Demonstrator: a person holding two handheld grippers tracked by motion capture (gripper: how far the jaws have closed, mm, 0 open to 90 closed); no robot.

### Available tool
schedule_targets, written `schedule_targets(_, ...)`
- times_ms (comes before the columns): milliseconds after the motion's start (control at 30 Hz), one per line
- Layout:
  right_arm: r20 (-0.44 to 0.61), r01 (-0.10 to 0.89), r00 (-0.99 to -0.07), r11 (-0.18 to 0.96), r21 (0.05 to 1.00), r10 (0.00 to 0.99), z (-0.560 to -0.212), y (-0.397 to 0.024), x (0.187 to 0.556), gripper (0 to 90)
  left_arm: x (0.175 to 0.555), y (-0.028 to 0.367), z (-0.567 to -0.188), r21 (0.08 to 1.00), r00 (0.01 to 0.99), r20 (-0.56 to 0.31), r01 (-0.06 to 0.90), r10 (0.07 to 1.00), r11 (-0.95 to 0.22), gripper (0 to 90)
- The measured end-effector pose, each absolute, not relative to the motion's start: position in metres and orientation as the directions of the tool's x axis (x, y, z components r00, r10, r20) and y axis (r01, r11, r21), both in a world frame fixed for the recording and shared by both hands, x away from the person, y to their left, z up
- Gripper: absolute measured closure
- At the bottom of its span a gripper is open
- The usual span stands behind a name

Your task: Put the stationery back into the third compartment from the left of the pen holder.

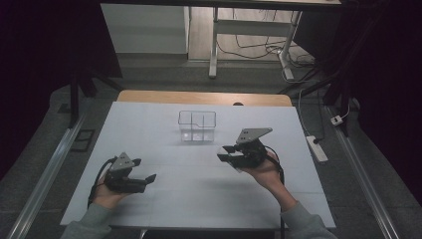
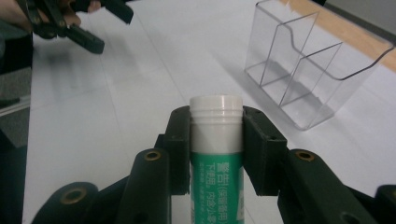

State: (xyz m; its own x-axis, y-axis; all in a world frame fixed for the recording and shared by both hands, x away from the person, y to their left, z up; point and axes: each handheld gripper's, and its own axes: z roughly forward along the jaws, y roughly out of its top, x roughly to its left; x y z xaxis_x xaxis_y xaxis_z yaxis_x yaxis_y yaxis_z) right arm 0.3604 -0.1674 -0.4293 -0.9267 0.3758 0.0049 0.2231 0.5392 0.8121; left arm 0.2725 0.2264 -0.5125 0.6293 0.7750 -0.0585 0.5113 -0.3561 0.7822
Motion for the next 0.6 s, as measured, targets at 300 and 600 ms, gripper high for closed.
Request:
schedule_targets(300,0.025,0.235,-0.915,0.48,0.845,0.403,-0.425,-0.176,0.363,64.3,0.273,0.226,-0.513,0.78,0.632,-0.056,0.511,0.773,-0.361,16.8)
schedule_targets(600,0.038,0.242,-0.899,0.422,0.874,0.436,-0.423,-0.181,0.364,64.3,0.273,0.226,-0.513,0.78,0.632,-0.054,0.51,0.773,-0.362,16.9)
